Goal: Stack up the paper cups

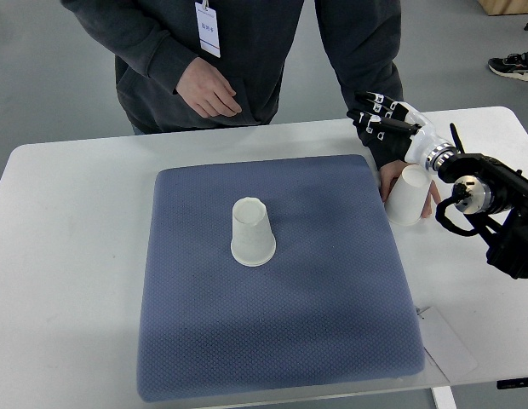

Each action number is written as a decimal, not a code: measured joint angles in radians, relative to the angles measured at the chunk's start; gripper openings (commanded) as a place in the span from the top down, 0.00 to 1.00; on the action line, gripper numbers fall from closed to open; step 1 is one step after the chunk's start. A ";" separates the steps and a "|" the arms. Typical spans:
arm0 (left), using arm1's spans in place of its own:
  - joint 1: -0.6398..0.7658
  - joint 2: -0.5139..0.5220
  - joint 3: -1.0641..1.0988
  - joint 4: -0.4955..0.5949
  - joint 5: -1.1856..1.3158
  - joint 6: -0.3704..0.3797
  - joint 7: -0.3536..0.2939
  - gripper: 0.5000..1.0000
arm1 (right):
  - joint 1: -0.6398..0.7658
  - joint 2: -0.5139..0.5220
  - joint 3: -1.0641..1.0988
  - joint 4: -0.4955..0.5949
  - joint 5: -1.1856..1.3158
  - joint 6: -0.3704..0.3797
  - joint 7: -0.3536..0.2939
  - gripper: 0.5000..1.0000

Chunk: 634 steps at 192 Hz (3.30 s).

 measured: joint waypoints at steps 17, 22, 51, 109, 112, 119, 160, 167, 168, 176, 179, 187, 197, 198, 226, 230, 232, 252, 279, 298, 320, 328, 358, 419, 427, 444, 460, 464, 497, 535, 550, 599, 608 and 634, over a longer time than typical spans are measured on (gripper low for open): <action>0.000 0.000 0.000 0.000 0.000 0.000 0.000 0.00 | 0.000 0.001 -0.001 0.000 -0.001 0.000 0.000 0.17; 0.000 0.000 0.000 -0.001 0.000 0.000 0.000 0.00 | 0.000 0.001 -0.001 0.000 -0.001 0.000 0.000 0.17; 0.000 0.000 0.000 -0.003 0.000 -0.002 0.000 0.00 | 0.002 0.001 -0.004 0.000 -0.001 0.000 0.000 0.17; 0.000 0.000 0.002 -0.003 -0.001 -0.003 0.000 0.00 | 0.002 -0.002 -0.003 0.000 -0.001 0.000 0.000 0.17; 0.000 0.000 0.002 -0.003 -0.001 -0.003 0.000 0.00 | 0.002 -0.002 -0.003 0.000 -0.001 0.000 0.000 0.17; 0.000 0.000 0.002 -0.003 -0.001 -0.003 0.000 0.00 | 0.002 -0.002 -0.003 0.000 -0.001 0.000 0.000 0.17; 0.000 0.000 0.000 -0.003 -0.001 -0.003 0.000 0.00 | 0.002 -0.002 -0.004 0.000 -0.001 0.000 0.000 0.17; 0.000 0.000 0.000 -0.003 -0.001 -0.003 0.000 0.00 | 0.002 -0.002 -0.004 0.000 -0.001 0.000 0.000 0.17; 0.000 0.000 0.000 -0.003 -0.001 -0.003 0.000 0.00 | 0.002 -0.002 -0.004 0.000 -0.001 0.000 0.000 0.17; 0.000 0.000 -0.001 -0.003 -0.001 -0.003 0.000 0.00 | 0.002 -0.002 -0.004 0.000 -0.001 0.000 0.000 0.17; 0.000 0.000 -0.001 -0.003 -0.001 -0.003 0.000 0.00 | 0.002 -0.002 -0.004 0.000 -0.001 0.000 0.000 0.17; 0.000 0.000 -0.001 -0.002 -0.001 -0.003 0.000 0.00 | 0.002 -0.002 -0.004 0.000 -0.001 0.000 0.000 0.17; 0.000 0.000 -0.001 -0.002 -0.001 -0.003 0.000 0.00 | 0.002 -0.002 -0.004 0.000 -0.001 0.000 0.000 0.17; 0.000 0.000 -0.001 -0.002 -0.001 -0.003 0.000 0.00 | 0.002 -0.002 -0.004 0.000 -0.001 0.000 0.000 0.17; 0.000 0.000 0.000 0.006 -0.001 0.000 0.000 0.00 | 0.004 -0.004 -0.003 0.000 -0.001 0.000 0.000 0.17; 0.000 0.000 0.000 0.008 -0.001 0.000 0.000 0.00 | 0.004 -0.004 -0.003 0.000 -0.001 0.000 0.000 0.17; 0.000 0.000 0.000 0.009 -0.001 0.000 0.000 0.00 | 0.004 -0.004 -0.003 0.000 -0.001 -0.001 0.000 0.17; 0.000 0.000 0.002 0.011 -0.002 0.002 0.000 0.00 | 0.005 -0.004 -0.001 0.000 -0.001 -0.001 0.000 0.17; 0.000 0.000 0.002 0.011 -0.002 0.002 0.000 0.00 | 0.008 -0.004 0.002 0.000 -0.001 -0.002 0.000 0.17; 0.000 0.000 0.002 0.010 -0.002 0.002 0.000 0.00 | 0.010 0.000 0.004 0.000 -0.001 -0.002 0.000 0.17; 0.000 0.000 0.002 0.011 -0.002 0.002 0.000 0.00 | 0.011 0.004 0.006 0.000 -0.001 -0.006 0.000 0.17; 0.000 0.000 0.002 0.011 -0.002 0.002 0.000 0.00 | 0.011 0.005 0.006 0.000 -0.001 -0.008 0.000 0.18; 0.000 0.000 0.002 0.011 -0.002 0.002 0.000 0.00 | 0.010 0.006 0.008 -0.001 -0.001 -0.011 0.000 0.17; 0.000 0.000 0.001 0.011 -0.002 0.002 0.000 0.00 | 0.015 -0.022 0.008 -0.002 0.001 -0.002 0.000 0.17; 0.000 0.000 0.001 0.011 -0.002 0.002 0.000 0.00 | 0.016 -0.025 0.008 -0.002 0.001 -0.002 0.000 0.18; 0.000 0.000 0.001 0.011 -0.002 0.002 0.000 0.00 | 0.017 -0.032 0.008 -0.001 0.001 -0.001 0.000 0.18; 0.000 0.000 0.001 0.011 -0.002 0.002 0.000 0.00 | 0.018 -0.056 0.006 0.005 -0.001 0.002 0.000 0.17; 0.000 0.000 0.001 0.011 -0.002 0.002 0.000 0.00 | 0.019 -0.063 0.006 0.006 -0.003 0.004 0.001 0.17; 0.000 0.000 0.002 0.011 -0.002 0.002 0.000 0.00 | 0.029 -0.134 0.002 0.009 -0.017 0.059 0.006 0.17; 0.000 0.000 0.002 0.011 -0.002 0.002 0.000 0.00 | 0.053 -0.258 -0.017 0.012 -0.133 0.139 0.006 0.18; 0.000 0.000 0.002 0.011 -0.002 0.002 0.000 0.00 | 0.057 -0.295 -0.018 0.022 -0.260 0.180 0.016 0.18; 0.000 0.000 0.002 0.011 -0.002 0.002 0.000 0.00 | 0.063 -0.402 -0.088 0.143 -0.606 0.227 0.070 0.18; 0.000 0.000 0.002 0.011 -0.002 0.002 0.000 0.00 | 0.066 -0.418 -0.111 0.171 -0.646 0.228 0.072 0.18; 0.000 0.000 0.002 0.011 -0.002 0.002 0.000 0.00 | 0.081 -0.444 -0.156 0.245 -0.771 0.234 0.079 0.18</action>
